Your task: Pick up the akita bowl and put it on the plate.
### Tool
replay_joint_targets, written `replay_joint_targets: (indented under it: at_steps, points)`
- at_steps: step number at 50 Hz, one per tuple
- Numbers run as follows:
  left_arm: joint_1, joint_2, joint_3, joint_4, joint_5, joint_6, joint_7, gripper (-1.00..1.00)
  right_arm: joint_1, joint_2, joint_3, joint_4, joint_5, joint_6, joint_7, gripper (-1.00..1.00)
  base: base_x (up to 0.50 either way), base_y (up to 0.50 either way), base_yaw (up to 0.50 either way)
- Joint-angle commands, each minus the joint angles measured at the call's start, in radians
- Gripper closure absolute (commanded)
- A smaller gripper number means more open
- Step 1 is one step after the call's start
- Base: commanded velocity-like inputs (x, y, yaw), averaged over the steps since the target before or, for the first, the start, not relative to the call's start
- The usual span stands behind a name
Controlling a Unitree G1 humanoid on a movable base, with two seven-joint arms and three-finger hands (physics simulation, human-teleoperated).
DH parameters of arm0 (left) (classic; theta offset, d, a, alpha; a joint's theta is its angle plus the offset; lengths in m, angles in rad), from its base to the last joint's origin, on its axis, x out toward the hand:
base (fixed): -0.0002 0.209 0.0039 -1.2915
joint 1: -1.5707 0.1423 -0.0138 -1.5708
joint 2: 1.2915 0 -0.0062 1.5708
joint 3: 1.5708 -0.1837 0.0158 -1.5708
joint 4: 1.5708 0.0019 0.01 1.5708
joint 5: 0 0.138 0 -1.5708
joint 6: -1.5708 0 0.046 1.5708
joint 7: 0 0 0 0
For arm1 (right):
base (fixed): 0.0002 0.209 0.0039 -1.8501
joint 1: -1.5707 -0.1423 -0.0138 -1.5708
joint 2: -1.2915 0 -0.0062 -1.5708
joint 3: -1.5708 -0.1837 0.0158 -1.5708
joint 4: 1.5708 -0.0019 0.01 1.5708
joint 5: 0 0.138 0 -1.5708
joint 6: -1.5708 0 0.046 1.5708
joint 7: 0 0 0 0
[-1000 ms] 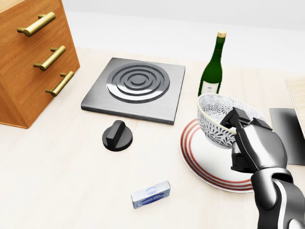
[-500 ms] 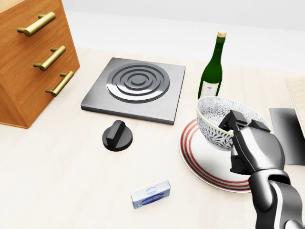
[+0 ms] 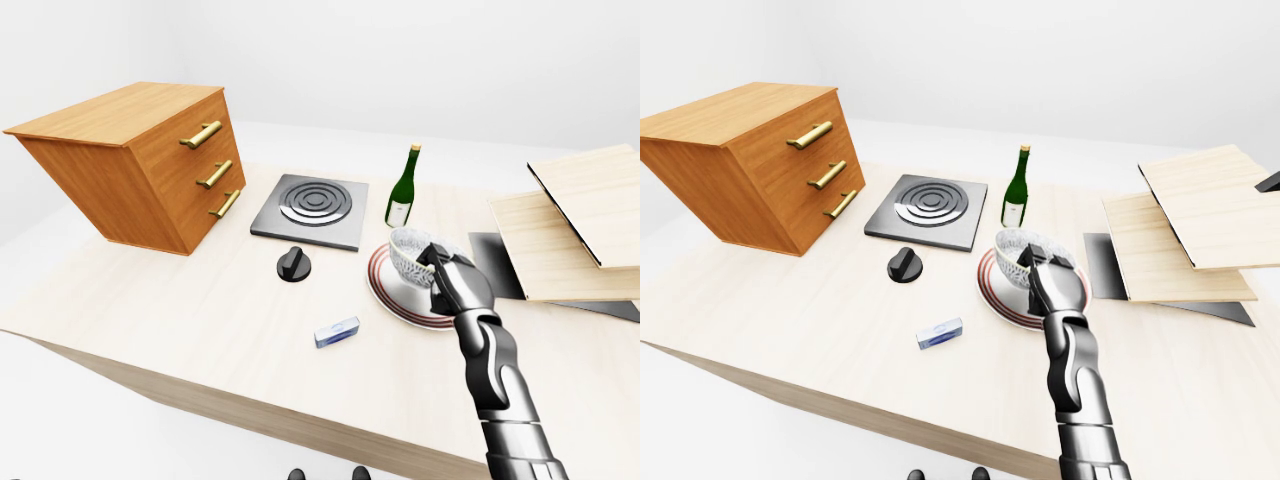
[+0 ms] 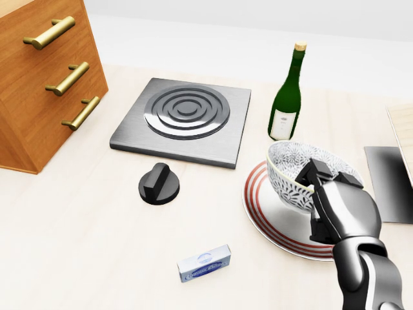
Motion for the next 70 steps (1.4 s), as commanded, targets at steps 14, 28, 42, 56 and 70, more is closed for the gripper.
replay_joint_targets:
  at_steps: [14,28,42,56,70]
  points:
    - [0.011,-0.002,0.01,-0.008,-0.006,0.0,0.0,-1.0,0.015,0.006,0.012,0.017,0.035,0.0,-0.051,1.0,0.0,0.0,0.0]
    - [0.012,-0.004,0.011,-0.009,-0.005,0.0,0.0,-1.0,0.02,0.002,0.016,0.029,0.006,0.0,-0.039,1.0,0.0,0.0,0.0]
    - [0.016,-0.002,0.018,-0.011,-0.009,0.0,0.0,-1.0,0.018,-0.002,0.046,-0.141,-0.15,0.0,0.134,-1.0,0.0,0.0,0.0]
    - [-0.005,0.003,-0.006,0.005,0.01,0.0,0.0,-1.0,-0.125,0.065,0.02,-0.422,-0.458,0.0,0.497,-1.0,0.0,0.0,0.0]
    - [-0.037,0.012,-0.032,0.023,0.029,0.0,0.0,-1.0,-0.142,0.104,-0.003,-0.439,-0.202,0.0,0.433,-1.0,0.0,0.0,0.0]
